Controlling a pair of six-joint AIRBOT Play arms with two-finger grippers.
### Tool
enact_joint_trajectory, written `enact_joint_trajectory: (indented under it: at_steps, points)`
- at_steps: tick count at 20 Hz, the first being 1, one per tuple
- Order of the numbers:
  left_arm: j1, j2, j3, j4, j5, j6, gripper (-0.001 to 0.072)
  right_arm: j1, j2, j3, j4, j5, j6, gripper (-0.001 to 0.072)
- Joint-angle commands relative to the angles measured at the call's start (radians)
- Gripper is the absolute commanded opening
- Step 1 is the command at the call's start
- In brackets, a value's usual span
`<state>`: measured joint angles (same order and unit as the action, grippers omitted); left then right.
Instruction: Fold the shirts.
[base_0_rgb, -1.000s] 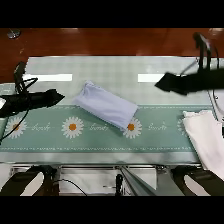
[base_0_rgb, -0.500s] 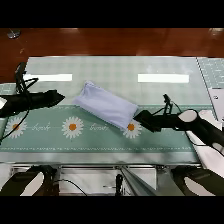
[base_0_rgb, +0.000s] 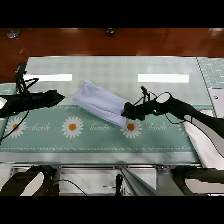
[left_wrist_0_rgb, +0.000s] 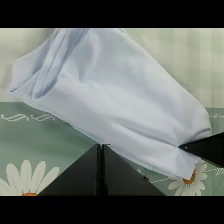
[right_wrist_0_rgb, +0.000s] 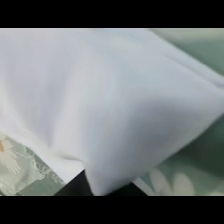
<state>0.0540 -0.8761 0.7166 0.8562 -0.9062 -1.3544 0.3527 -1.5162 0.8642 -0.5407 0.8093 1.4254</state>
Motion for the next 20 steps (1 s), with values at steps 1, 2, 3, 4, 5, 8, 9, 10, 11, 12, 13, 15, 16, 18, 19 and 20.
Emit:
enact_joint_trajectory:
  at_steps: [1, 2, 3, 4, 5, 8, 9, 10, 11, 12, 13, 15, 16, 18, 19, 20]
  points:
    - [-0.001, -0.003, 0.000, 0.000, 0.001, 0.000, 0.0018, 0.010, -0.039, 0.161, -0.051, 0.058, -0.056, 0.0017]
    - [0.000, -0.004, 0.000, 0.000, 0.000, 0.000, 0.0018, 0.005, -0.038, 0.232, -0.098, 0.093, -0.042, 0.0017]
    - [0.000, -0.004, 0.000, 0.000, 0.000, 0.000, 0.0019, 0.003, -0.038, 0.319, -0.146, 0.140, -0.026, 0.0017]
    - [0.000, -0.004, 0.000, 0.000, 0.000, 0.000, 0.0018, 0.001, -0.038, 0.406, -0.179, 0.185, -0.024, 0.0017]
    - [0.000, -0.004, 0.000, 0.000, -0.001, 0.000, 0.0019, -0.008, -0.038, 0.510, -0.198, 0.249, -0.024, 0.0017]
    - [0.000, -0.004, 0.000, -0.001, -0.003, 0.000, 0.0019, -0.042, -0.038, 0.822, -0.335, 0.399, 0.058, 0.0017]
    - [0.000, -0.004, 0.000, -0.001, -0.003, 0.000, 0.0019, -0.057, -0.038, 0.929, -0.413, 0.456, 0.098, 0.0017]
    - [0.000, -0.004, 0.000, -0.001, -0.003, 0.000, 0.0019, -0.078, -0.038, 1.026, -0.487, 0.521, 0.137, 0.0017]
    - [0.000, -0.004, 0.000, -0.001, -0.003, 0.000, 0.0019, -0.103, -0.038, 1.103, -0.535, 0.584, 0.164, 0.0017]
    - [0.000, -0.004, 0.000, -0.001, -0.003, 0.000, 0.0018, -0.139, -0.036, 1.168, -0.557, 0.652, 0.179, 0.0017]
    - [0.000, -0.004, 0.000, -0.001, -0.003, 0.000, 0.0019, -0.178, -0.026, 1.202, -0.561, 0.711, 0.180, 0.0017]
    - [0.000, -0.004, 0.000, -0.001, -0.003, -0.001, 0.0019, -0.274, 0.027, 1.203, -0.587, 0.822, 0.195, 0.0017]
    - [0.000, -0.004, 0.000, -0.001, -0.003, -0.001, 0.0019, -0.321, 0.055, 1.203, -0.621, 0.886, 0.208, 0.0017]
    - [0.000, -0.004, 0.000, -0.001, -0.002, -0.001, 0.0019, -0.406, 0.098, 1.202, -0.713, 1.009, 0.249, 0.0017]
    - [0.000, -0.004, 0.000, -0.001, 0.002, -0.001, 0.0019, -0.445, 0.122, 1.192, -0.757, 1.048, 0.267, 0.0017]
    - [0.000, -0.004, 0.000, -0.001, 0.005, -0.001, 0.0019, -0.489, 0.167, 1.148, -0.767, 1.047, 0.293, 0.0017]
